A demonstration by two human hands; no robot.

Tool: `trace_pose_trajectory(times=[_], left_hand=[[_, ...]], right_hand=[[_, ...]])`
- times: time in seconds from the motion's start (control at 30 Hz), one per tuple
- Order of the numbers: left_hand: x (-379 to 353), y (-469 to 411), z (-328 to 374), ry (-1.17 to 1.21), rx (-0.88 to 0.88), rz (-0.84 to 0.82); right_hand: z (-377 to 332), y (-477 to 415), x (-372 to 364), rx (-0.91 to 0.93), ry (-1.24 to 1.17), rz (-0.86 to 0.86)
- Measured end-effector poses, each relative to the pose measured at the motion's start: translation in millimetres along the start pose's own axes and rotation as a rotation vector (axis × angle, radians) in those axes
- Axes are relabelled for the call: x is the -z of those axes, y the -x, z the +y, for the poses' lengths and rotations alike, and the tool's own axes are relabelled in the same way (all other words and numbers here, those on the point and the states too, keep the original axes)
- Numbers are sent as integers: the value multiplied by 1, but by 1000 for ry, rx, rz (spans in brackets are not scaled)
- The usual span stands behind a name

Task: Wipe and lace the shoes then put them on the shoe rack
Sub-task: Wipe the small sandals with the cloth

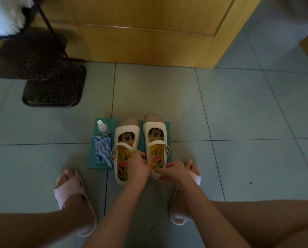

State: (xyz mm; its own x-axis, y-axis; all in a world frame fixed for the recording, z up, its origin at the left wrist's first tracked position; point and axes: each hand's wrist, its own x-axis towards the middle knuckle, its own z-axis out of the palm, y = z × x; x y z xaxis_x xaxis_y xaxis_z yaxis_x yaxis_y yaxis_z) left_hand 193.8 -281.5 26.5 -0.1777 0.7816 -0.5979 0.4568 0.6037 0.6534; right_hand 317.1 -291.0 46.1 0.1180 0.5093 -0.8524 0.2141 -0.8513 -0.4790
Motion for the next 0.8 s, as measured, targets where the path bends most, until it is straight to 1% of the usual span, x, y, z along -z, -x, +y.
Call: trace_pose_trajectory(times=[0.1,0.23,0.37,0.5,0.6,0.8], left_hand=[[0,2,-1,3,-11,13],[0,5,-2,-5,-37,30],[-1,10,-3,-19,-71,49],[-3,14,-4,-59,-104,76],[-4,16,-6,-90,-125,92],[-10,18,-6,-56,-144,93]], right_hand=[[-1,-6,-1,-6,27,-5],[5,-11,-4,10,65,40],[8,-11,-9,6,49,93],[10,-12,-11,30,102,121],[11,-14,-12,75,149,147],[19,-21,-11,153,192,204]])
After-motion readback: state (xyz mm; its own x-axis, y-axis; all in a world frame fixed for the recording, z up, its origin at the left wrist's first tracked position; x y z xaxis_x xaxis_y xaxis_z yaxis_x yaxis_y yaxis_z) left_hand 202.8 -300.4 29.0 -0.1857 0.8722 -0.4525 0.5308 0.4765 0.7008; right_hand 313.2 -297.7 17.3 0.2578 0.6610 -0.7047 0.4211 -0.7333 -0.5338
